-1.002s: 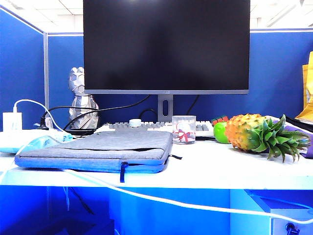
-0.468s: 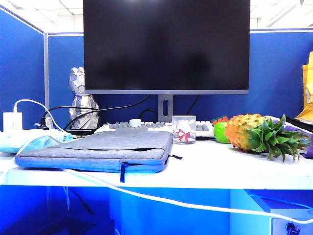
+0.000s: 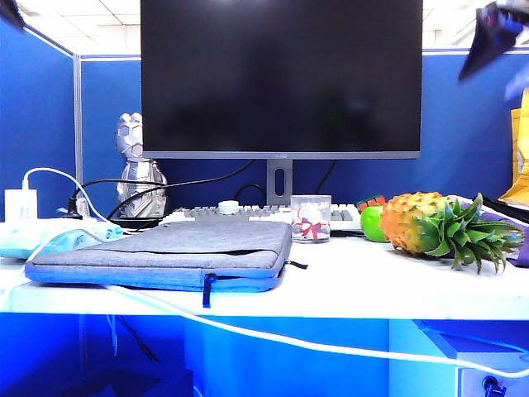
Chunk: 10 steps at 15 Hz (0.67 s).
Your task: Pick up the pineapple and place it above the gray bag.
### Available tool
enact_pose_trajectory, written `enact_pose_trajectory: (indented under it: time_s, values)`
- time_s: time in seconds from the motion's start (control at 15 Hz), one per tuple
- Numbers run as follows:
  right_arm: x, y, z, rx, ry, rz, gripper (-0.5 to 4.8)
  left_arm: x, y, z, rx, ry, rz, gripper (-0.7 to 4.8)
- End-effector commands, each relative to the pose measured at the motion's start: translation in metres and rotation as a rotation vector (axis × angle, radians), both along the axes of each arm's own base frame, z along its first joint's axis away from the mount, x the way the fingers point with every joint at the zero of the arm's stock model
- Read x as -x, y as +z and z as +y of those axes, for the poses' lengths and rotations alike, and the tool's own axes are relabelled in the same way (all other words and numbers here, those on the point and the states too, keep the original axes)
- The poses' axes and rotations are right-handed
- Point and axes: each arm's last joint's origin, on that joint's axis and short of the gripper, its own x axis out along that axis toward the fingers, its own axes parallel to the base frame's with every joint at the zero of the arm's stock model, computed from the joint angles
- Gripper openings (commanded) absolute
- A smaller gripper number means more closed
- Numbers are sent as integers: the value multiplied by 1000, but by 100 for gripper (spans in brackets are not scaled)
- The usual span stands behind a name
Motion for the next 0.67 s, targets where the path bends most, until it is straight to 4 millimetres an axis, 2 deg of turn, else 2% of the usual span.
enact_pose_trajectory:
  time_s: [0.07, 0.4, 0.67]
  values:
    - [-11, -26, 0, -14, 53, 134, 479, -3, 1, -1, 13, -31, -12, 479]
    - [-29, -72, 0, -46, 72, 336, 479, -3, 1, -1, 15, -31, -10, 479]
    - [-42, -99, -2, -32, 84, 390, 479, -3, 0, -1, 17, -30, -5, 479]
